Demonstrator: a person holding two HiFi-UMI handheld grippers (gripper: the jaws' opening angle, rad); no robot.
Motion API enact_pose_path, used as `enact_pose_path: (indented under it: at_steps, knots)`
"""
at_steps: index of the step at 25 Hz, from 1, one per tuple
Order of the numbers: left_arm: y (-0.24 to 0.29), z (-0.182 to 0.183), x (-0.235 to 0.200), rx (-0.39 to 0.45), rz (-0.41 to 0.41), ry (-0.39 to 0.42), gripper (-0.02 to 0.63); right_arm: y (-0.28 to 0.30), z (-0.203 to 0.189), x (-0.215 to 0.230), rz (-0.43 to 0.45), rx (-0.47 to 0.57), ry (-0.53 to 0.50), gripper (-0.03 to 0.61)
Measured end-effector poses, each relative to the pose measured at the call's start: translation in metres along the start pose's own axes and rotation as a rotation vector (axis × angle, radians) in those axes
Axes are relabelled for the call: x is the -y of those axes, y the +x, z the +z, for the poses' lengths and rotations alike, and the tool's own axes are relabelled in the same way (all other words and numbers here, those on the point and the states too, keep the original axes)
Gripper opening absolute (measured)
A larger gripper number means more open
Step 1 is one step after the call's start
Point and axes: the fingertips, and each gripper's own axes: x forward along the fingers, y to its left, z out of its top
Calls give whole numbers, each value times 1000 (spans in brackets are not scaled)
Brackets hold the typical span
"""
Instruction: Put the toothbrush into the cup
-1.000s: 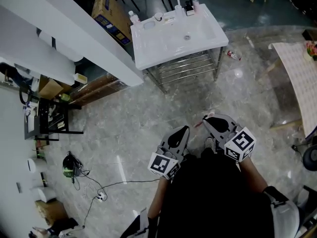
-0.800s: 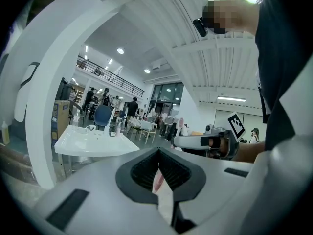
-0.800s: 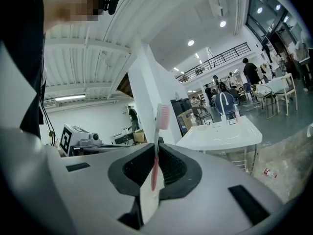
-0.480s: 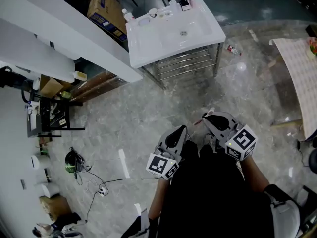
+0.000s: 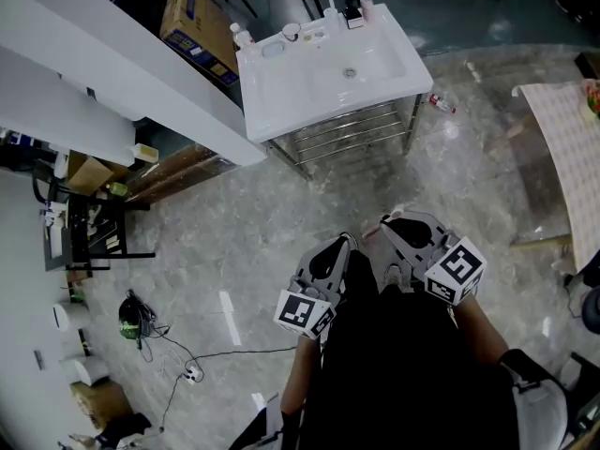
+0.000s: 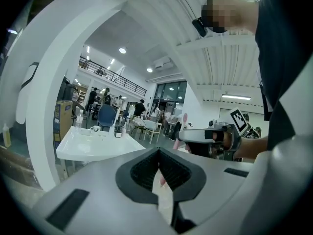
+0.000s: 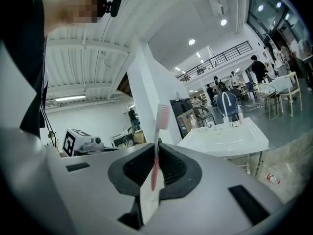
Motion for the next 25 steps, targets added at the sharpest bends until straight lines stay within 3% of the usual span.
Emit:
enact_pose_path:
  at_steps: [12, 25]
  knots:
    - [29, 54, -108, 46, -55, 11, 9, 105, 51, 24, -39, -17, -50, 38]
    - [33, 56, -185, 4, -113, 10, 9, 175, 57, 36, -111, -61, -48, 38]
